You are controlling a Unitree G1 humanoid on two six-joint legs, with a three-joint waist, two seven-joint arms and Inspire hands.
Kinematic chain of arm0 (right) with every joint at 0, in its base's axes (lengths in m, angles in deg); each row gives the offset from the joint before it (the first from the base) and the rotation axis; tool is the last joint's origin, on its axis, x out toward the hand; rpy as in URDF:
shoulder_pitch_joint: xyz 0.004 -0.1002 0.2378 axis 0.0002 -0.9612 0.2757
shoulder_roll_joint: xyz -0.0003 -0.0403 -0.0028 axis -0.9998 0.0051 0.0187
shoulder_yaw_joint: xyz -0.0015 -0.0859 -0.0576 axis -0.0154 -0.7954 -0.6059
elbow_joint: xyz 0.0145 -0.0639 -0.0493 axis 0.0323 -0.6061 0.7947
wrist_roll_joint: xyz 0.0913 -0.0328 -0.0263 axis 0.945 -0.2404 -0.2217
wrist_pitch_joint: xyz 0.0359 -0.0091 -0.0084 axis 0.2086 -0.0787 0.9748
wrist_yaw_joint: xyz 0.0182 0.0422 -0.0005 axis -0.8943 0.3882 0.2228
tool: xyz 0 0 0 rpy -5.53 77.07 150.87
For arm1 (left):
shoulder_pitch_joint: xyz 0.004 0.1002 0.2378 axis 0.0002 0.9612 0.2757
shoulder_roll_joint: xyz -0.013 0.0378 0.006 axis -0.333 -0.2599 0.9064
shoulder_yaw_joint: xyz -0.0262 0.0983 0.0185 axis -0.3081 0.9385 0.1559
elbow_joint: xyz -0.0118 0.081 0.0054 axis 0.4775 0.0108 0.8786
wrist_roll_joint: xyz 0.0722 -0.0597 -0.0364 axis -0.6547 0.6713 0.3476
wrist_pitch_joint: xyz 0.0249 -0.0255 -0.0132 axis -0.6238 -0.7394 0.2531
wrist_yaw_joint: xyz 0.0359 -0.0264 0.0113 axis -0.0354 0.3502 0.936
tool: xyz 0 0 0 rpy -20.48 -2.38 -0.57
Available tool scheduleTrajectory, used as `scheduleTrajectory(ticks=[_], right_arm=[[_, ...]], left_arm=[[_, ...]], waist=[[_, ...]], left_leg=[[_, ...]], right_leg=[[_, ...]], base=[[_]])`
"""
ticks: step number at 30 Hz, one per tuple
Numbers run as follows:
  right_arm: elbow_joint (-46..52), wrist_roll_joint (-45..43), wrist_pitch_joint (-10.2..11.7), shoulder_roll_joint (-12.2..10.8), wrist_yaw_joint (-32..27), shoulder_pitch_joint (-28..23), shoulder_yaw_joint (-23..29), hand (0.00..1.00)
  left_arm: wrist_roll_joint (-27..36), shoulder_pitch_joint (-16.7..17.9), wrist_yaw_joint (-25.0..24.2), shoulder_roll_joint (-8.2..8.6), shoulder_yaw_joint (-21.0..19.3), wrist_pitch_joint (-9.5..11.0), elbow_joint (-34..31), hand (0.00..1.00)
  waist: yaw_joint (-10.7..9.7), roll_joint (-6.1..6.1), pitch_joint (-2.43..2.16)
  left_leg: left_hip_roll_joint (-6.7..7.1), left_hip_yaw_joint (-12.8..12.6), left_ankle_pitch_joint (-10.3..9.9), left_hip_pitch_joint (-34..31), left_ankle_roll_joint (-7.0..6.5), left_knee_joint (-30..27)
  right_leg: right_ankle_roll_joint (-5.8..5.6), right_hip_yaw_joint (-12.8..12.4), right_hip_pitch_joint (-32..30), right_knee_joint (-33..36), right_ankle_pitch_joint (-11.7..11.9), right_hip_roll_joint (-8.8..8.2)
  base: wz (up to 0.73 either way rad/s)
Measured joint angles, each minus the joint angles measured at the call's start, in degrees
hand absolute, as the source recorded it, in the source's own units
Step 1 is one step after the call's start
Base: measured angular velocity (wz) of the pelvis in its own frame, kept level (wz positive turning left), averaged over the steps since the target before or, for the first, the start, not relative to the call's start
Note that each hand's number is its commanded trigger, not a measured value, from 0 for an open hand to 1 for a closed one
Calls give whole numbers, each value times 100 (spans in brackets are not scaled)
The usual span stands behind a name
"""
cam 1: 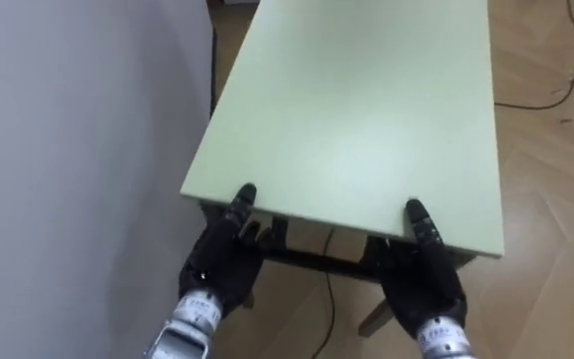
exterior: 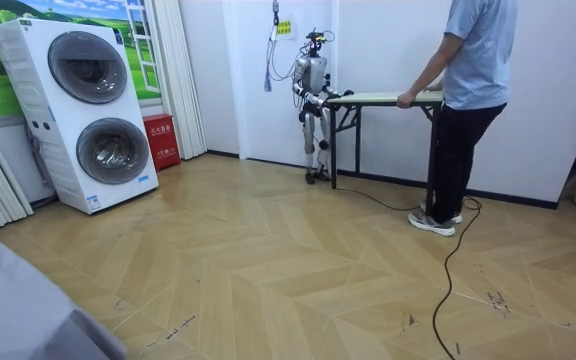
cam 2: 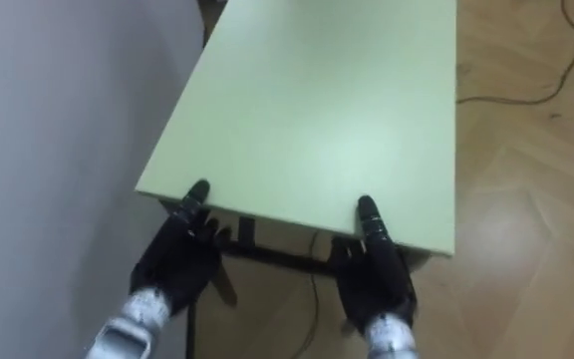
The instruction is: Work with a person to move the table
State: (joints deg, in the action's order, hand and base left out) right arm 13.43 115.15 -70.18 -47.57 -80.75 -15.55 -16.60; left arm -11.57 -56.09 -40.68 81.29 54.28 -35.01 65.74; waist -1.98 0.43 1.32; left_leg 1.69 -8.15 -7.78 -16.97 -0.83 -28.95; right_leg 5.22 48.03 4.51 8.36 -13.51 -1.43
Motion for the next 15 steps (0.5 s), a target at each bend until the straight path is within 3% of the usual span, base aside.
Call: scheduleTrajectory(ticks=[2,3,4,5,6,7,9,11,13,15], right_arm=[[-43,-5,-63,17,-1,-4,93,100],[-55,-23,-93,17,-1,-51,121,100],[-77,-23,-97,-4,-1,-75,137,100],[-68,-31,-93,-6,32,-127,163,100],[-33,-45,-78,1,103,-133,196,100],[-14,-45,-76,1,113,-131,214,100],[-15,-47,-83,19,113,-107,228,100],[-20,-34,-106,70,44,-53,230,100],[-20,-20,-230,115,-57,17,226,100],[-18,-24,-290,91,-138,53,229,100]], left_arm=[[-15,35,38,114,-22,-91,7,100],[-65,31,73,113,-22,-126,7,100],[-105,20,121,101,-25,-130,11,100],[-151,-27,216,101,-10,-131,10,100],[-175,-101,277,119,-3,-131,5,100],[-177,-137,298,120,-1,-135,5,100],[-181,-150,319,133,-4,-144,3,100],[-180,-151,318,150,-7,-144,2,100],[-180,-122,316,185,-30,-142,2,100],[-203,-84,300,214,-84,-151,3,100]], waist=[[19,-86,15],[-18,-115,12],[-48,-56,5],[-67,-1,-3],[-104,-4,0],[-82,-13,4],[25,-38,-10],[35,-51,-5],[51,-93,-19],[67,-172,-16]], left_leg=[[-137,103,-9,75,-40,352],[-77,442,67,261,-97,865],[7,641,181,336,-75,1012],[141,1103,407,478,-30,1300],[285,1184,578,466,-36,1469],[299,1124,623,423,-52,1495],[205,638,682,413,-94,1590],[151,457,638,416,-118,1483],[-9,188,279,354,-97,952],[1,233,172,372,-141,1014]], right_leg=[[-20,423,7,305,-15,49],[-58,73,-12,552,-36,75],[-85,-434,-45,628,-52,59],[-86,-1667,-87,621,-53,111],[-83,-2316,-105,467,-53,179],[-80,-2295,-119,398,-54,192],[-44,-1647,-133,325,-37,157],[-38,-1250,-79,323,-33,124],[-37,-922,-39,345,-33,118],[-40,-663,-11,488,-32,133]], base=[[49],[55],[78],[86],[78],[49],[11],[-1],[-18],[-4]])
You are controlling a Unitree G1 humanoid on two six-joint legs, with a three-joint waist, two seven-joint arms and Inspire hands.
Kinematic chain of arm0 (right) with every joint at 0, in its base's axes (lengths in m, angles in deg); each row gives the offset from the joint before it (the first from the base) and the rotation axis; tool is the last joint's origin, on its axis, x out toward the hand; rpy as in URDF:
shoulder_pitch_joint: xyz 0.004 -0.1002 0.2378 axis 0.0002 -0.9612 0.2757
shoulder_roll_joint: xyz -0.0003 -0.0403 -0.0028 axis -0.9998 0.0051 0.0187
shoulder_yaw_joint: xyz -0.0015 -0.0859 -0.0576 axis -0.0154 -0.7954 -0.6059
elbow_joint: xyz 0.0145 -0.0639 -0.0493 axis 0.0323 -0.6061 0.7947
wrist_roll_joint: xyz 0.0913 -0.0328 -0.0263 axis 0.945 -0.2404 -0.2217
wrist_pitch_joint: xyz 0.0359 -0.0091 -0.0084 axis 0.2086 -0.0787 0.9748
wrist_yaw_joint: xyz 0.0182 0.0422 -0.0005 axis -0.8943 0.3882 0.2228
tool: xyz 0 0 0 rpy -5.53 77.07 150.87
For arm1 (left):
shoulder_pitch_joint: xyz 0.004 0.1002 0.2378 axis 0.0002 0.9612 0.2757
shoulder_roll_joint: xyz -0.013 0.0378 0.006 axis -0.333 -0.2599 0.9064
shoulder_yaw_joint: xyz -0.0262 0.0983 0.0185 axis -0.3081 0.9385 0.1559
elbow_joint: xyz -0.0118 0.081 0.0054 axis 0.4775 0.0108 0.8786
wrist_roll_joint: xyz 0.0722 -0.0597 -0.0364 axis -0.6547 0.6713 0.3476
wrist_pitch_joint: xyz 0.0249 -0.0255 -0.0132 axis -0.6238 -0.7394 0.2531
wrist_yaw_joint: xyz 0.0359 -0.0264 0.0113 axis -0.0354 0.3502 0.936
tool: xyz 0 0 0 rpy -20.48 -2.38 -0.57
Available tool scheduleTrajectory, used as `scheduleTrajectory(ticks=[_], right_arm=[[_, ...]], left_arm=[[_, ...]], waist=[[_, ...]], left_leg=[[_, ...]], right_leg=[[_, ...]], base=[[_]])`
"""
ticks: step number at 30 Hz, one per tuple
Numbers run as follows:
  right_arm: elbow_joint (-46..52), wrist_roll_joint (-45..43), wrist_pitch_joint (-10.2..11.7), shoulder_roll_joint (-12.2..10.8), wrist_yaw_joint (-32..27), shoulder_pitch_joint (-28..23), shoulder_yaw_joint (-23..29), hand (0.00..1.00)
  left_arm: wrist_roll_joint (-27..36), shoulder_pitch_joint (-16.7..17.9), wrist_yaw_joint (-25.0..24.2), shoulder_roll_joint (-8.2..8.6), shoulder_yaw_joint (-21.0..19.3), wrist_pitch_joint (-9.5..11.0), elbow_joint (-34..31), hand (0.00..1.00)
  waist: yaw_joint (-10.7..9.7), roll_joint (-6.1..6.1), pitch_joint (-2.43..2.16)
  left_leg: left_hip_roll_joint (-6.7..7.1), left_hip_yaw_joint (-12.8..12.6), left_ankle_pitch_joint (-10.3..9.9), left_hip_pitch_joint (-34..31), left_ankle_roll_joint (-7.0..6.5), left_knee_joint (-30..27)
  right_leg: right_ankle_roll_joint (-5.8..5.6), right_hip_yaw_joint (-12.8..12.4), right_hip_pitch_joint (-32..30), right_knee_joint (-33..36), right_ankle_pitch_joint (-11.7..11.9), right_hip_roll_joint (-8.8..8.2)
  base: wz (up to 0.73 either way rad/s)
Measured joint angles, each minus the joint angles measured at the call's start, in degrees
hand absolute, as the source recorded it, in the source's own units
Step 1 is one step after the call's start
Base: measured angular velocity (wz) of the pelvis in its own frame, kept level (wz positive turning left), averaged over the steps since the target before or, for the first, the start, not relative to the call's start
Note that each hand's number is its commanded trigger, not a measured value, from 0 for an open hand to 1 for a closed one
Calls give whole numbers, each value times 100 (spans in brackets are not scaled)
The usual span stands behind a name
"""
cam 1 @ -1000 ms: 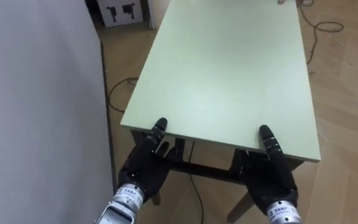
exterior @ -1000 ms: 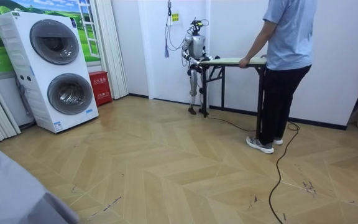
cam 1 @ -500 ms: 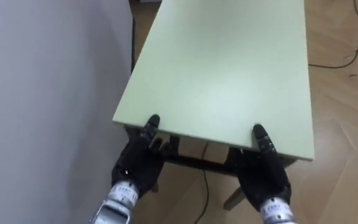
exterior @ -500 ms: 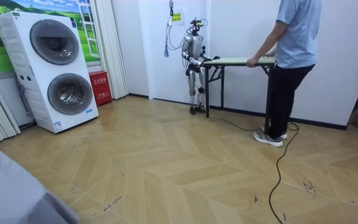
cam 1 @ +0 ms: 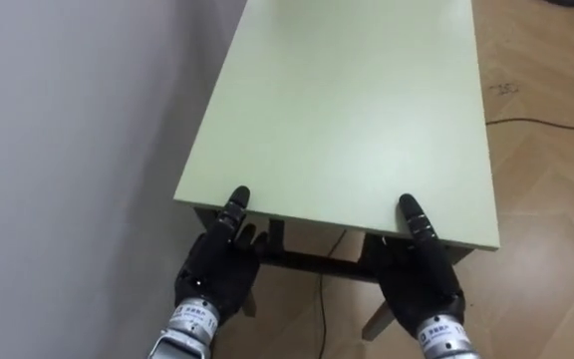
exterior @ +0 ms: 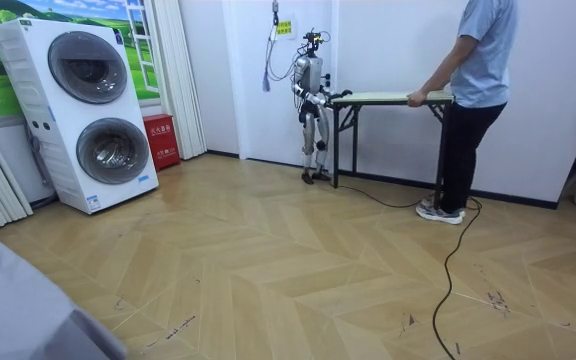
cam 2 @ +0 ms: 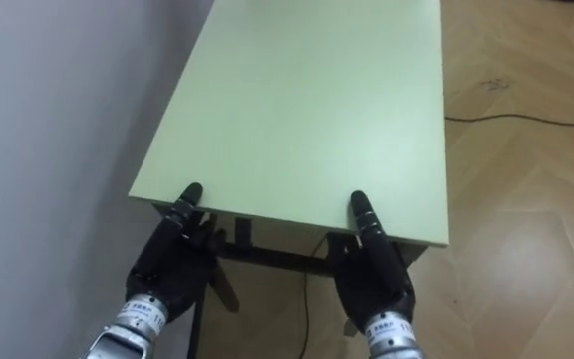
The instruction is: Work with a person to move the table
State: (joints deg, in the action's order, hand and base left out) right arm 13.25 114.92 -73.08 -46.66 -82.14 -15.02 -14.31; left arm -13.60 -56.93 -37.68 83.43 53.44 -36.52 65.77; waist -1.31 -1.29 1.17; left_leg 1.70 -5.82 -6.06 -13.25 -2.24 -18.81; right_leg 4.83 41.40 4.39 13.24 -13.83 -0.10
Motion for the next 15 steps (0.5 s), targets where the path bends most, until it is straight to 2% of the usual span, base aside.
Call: scheduleTrajectory(ticks=[1,2,3,4,5,6,7,8,9,11,15], right_arm=[[0,-1,2,2,1,-10,26,100],[0,-1,-10,16,1,-15,72,100],[-3,1,-35,15,1,-16,92,100],[-5,1,-42,16,1,-15,92,100],[-15,-2,-45,23,2,-18,90,100],[-13,-7,-48,32,5,-17,80,100],[18,-29,-46,33,10,30,49,100],[6,-57,-38,30,18,83,35,100],[-2,-55,-28,79,60,75,-11,100],[-19,-54,-41,130,92,50,-7,100],[-138,-46,-54,100,148,65,-10,100]], left_arm=[[-23,-6,1,7,2,-7,1,100],[-39,0,8,36,10,-8,1,100],[-38,1,16,43,26,-10,1,100],[-39,1,18,52,26,-10,1,100],[-38,1,28,75,29,-9,5,100],[-34,3,28,69,36,-8,6,100],[7,4,23,74,-3,6,9,100],[34,9,33,54,-63,-1,13,100],[48,30,32,42,-32,-2,14,100],[69,53,32,8,14,-2,14,100],[86,64,62,-47,33,-1,14,100]], waist=[[-4,5,3],[-8,7,4],[-4,6,4],[2,0,8],[3,-24,26],[13,-40,35],[77,-42,30],[84,-111,29],[18,-115,29],[1,-56,34],[10,-21,34]], left_leg=[[12,41,33,55,-39,107],[8,110,134,151,-61,290],[15,134,191,235,-80,390],[17,163,201,275,-84,391],[19,304,218,294,-83,370],[35,402,224,269,-71,364],[122,497,233,135,-33,347],[108,403,230,1,-18,309],[101,223,229,-6,-22,311],[65,4,222,33,-47,322],[52,-70,201,71,-82,354]], right_leg=[[-3,-75,-29,76,-1,-22],[-39,-415,-128,322,-15,-86],[-128,-881,-234,603,-54,-117],[-177,-1109,-296,763,-78,-127],[-446,-1569,-490,972,-200,-124],[-480,-1852,-542,897,-301,-140],[-364,-2227,-653,539,-376,-353],[-220,-1952,-717,540,-256,-414],[-169,-1737,-680,549,-226,-434],[-167,-1612,-597,526,-226,-436],[-170,-1550,-494,419,-227,-442]], base=[[22],[25],[23],[21],[13],[-8],[-16],[3],[28],[30],[10]])
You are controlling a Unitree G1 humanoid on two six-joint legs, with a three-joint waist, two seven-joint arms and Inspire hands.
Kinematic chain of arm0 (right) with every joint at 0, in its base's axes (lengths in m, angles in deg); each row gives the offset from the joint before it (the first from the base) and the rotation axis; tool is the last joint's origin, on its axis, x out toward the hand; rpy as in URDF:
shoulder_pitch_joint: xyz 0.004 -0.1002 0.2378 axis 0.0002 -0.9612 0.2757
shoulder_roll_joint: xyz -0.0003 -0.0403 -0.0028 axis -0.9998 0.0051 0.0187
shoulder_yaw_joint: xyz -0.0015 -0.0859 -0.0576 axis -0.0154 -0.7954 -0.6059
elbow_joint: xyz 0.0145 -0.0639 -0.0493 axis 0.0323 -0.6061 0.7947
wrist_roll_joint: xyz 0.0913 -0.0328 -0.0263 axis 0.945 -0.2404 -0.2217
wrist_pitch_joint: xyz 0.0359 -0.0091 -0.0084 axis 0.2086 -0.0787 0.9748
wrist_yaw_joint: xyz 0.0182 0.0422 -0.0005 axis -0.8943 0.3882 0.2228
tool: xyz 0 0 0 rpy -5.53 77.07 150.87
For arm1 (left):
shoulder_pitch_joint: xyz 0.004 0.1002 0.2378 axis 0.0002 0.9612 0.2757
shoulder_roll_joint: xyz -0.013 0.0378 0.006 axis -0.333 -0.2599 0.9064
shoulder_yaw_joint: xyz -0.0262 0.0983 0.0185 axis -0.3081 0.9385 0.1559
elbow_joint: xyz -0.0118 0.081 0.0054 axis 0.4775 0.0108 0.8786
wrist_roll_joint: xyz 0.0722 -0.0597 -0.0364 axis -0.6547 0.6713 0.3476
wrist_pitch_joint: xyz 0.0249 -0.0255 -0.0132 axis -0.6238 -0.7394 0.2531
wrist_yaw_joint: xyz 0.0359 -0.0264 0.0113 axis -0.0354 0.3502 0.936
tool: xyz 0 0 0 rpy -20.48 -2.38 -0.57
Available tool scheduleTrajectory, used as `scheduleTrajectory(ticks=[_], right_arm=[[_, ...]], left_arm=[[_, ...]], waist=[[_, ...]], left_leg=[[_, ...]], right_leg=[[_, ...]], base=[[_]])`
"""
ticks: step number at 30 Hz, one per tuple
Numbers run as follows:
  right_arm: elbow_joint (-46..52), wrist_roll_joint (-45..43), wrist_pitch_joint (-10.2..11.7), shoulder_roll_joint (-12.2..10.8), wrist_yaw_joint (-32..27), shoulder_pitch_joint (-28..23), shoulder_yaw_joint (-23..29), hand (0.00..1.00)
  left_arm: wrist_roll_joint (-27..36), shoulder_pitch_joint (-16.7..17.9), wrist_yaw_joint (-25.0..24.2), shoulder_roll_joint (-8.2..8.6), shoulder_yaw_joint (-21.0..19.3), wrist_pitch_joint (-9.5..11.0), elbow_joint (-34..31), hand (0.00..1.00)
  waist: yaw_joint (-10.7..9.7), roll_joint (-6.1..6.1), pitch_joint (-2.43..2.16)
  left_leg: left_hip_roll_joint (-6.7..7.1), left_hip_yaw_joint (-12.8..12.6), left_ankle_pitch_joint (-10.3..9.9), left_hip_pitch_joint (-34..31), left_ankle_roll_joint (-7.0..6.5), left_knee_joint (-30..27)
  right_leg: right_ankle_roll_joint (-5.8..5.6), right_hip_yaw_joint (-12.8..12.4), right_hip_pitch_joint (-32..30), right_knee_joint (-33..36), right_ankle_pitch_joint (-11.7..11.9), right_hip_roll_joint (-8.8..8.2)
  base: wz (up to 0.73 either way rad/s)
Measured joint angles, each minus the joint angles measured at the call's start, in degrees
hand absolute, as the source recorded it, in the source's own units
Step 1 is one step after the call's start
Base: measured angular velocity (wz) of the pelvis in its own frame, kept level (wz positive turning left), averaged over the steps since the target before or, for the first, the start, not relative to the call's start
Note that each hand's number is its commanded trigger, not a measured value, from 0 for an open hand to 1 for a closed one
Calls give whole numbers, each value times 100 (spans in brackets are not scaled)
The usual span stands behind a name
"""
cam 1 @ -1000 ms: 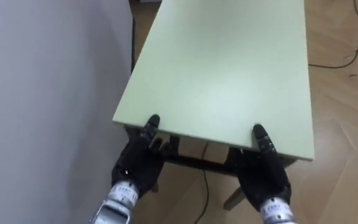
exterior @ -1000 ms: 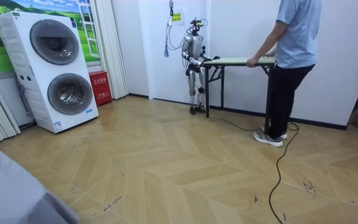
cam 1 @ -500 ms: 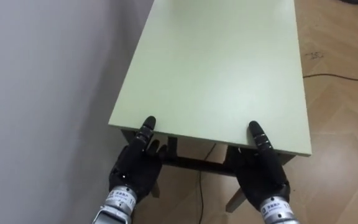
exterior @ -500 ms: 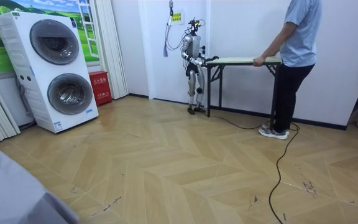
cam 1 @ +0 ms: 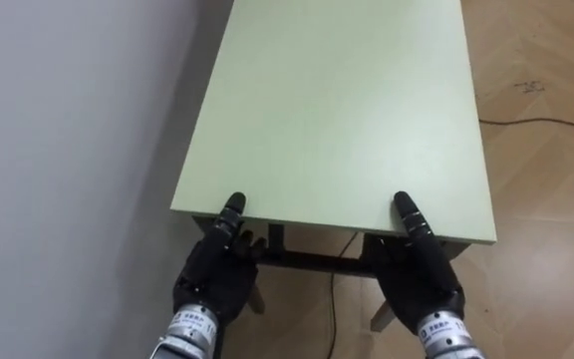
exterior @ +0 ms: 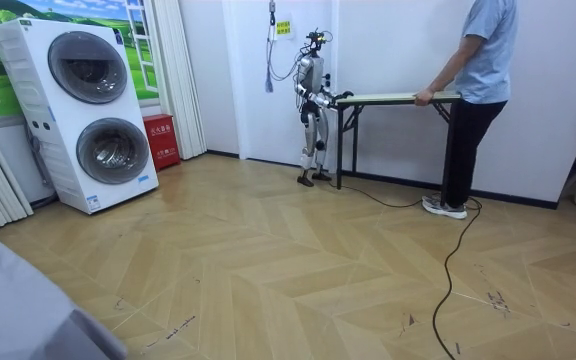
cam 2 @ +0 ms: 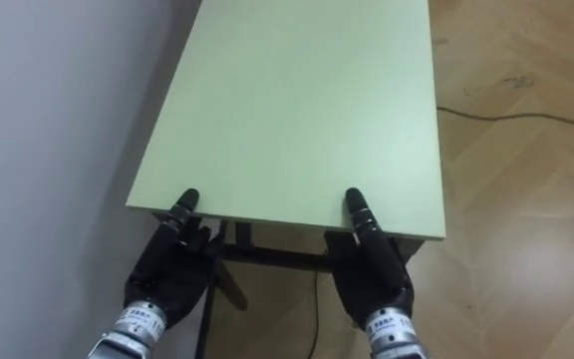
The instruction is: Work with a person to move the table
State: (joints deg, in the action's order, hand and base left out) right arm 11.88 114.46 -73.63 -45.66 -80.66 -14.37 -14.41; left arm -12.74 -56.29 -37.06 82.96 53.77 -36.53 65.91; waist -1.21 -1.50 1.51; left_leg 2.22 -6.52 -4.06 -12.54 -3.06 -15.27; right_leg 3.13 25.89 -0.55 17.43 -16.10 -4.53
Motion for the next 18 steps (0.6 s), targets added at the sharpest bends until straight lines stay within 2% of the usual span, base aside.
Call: scheduleTrajectory(ticks=[3,7,18], right_arm=[[-112,0,-63,-6,21,21,2,100],[-236,0,-115,-13,27,23,-46,100],[-740,-207,-158,-4,93,57,-63,100]], left_arm=[[-31,17,29,-53,-13,30,0,100],[-43,69,37,-127,-35,54,20,100],[-220,156,36,-158,18,56,439,100]], waist=[[44,67,5],[67,165,24],[71,173,27]], left_leg=[[-6,-150,-6,81,-11,68],[0,-150,-36,173,-24,90],[53,-204,-72,322,-41,264]], right_leg=[[-14,-38,77,-83,3,2],[-45,-55,221,-228,27,39],[-124,-247,325,-368,81,33]], base=[[1],[-1],[-1]])
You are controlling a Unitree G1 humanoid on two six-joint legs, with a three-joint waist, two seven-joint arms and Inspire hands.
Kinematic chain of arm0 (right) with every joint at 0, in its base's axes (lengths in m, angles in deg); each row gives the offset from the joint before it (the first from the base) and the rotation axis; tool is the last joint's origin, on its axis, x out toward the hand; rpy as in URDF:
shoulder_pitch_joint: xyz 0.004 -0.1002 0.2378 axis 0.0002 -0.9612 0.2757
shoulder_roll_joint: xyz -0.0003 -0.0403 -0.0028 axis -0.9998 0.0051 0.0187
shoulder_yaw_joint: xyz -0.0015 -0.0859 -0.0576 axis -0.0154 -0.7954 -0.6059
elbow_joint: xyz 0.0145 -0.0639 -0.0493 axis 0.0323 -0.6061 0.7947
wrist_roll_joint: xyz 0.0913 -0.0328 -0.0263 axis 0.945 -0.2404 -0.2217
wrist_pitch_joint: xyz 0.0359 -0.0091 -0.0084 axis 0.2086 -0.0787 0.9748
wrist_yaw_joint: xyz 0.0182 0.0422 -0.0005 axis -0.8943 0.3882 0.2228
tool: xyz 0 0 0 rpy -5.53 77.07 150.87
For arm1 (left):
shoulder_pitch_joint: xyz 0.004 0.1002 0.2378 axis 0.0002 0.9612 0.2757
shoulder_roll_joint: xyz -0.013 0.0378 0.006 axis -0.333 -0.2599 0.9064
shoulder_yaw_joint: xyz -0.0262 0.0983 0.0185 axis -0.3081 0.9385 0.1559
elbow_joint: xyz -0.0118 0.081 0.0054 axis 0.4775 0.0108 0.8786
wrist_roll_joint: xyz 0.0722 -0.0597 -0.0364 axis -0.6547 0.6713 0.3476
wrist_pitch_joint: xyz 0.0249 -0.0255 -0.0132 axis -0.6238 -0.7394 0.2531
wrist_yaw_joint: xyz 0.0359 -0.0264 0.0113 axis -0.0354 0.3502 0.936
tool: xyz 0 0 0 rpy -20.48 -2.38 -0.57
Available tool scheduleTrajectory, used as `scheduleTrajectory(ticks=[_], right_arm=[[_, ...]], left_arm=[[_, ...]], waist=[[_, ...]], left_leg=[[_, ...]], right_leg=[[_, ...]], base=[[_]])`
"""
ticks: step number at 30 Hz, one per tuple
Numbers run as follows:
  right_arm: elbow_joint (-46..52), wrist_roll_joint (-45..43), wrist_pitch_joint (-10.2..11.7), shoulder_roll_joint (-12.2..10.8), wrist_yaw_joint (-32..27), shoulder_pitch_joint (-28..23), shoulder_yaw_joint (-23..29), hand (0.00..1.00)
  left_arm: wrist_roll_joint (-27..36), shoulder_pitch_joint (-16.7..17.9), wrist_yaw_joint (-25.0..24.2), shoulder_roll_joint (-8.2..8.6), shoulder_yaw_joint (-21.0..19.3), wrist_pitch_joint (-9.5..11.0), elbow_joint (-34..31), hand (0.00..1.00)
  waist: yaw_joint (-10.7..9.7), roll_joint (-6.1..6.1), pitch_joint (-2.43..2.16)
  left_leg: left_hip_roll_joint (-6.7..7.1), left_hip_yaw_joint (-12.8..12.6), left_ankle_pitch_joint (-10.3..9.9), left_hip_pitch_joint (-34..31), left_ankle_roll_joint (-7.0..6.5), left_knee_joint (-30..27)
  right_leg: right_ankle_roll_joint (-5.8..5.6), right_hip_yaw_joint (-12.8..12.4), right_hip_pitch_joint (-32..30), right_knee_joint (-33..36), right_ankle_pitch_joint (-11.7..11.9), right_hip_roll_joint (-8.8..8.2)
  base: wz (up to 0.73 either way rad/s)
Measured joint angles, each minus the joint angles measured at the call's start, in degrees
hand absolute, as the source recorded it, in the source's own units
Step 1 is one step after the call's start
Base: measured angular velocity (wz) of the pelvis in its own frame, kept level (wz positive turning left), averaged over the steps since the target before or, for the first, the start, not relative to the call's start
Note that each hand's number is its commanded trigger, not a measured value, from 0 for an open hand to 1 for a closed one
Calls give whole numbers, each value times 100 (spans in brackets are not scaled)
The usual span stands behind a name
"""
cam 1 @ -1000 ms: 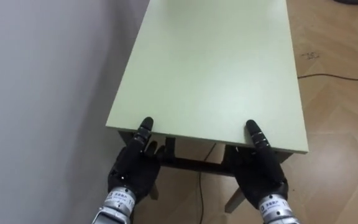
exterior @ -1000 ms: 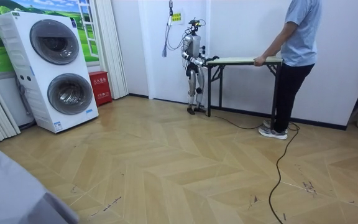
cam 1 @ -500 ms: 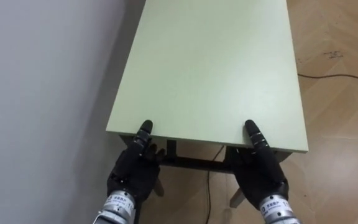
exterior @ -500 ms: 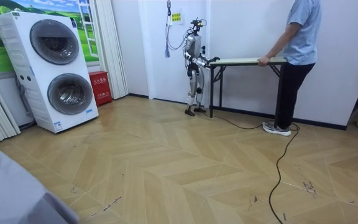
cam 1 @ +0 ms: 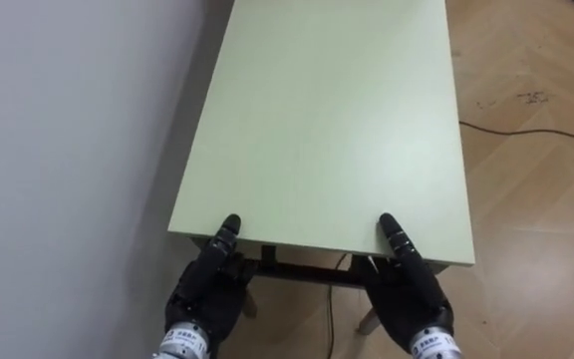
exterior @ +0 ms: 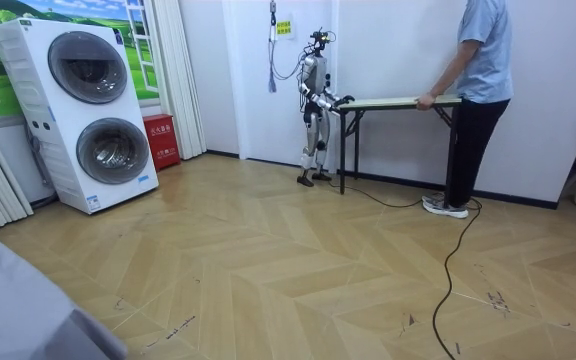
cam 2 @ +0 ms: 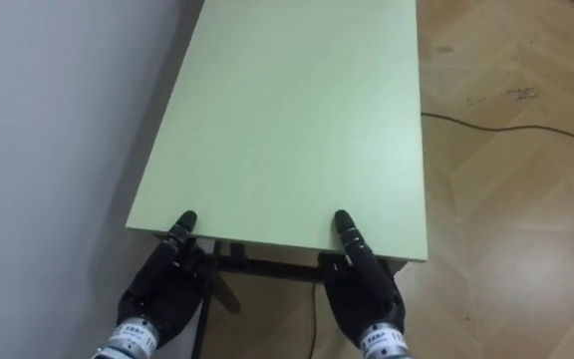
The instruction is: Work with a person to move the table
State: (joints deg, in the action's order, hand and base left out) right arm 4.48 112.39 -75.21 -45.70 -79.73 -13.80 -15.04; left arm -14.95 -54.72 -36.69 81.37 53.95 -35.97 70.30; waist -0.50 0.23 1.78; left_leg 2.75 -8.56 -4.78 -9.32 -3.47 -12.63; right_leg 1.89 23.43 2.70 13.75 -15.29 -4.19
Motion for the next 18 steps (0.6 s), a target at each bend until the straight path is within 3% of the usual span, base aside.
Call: scheduleTrajectory(ticks=[11,18], right_arm=[[-467,32,-256,-7,153,55,61,100],[-808,24,-356,-15,393,253,236,100]], left_arm=[[-123,-26,-107,5,-38,2,511,100],[-370,-226,-454,53,-26,13,912,100]], waist=[[79,-6,-6],[81,-97,-57]], left_leg=[[-3,-122,-13,374,0,142],[2,-253,-93,363,-48,133]], right_leg=[[-112,-179,280,-22,66,12],[-119,-239,306,-113,69,11]], base=[[-2],[-1]])
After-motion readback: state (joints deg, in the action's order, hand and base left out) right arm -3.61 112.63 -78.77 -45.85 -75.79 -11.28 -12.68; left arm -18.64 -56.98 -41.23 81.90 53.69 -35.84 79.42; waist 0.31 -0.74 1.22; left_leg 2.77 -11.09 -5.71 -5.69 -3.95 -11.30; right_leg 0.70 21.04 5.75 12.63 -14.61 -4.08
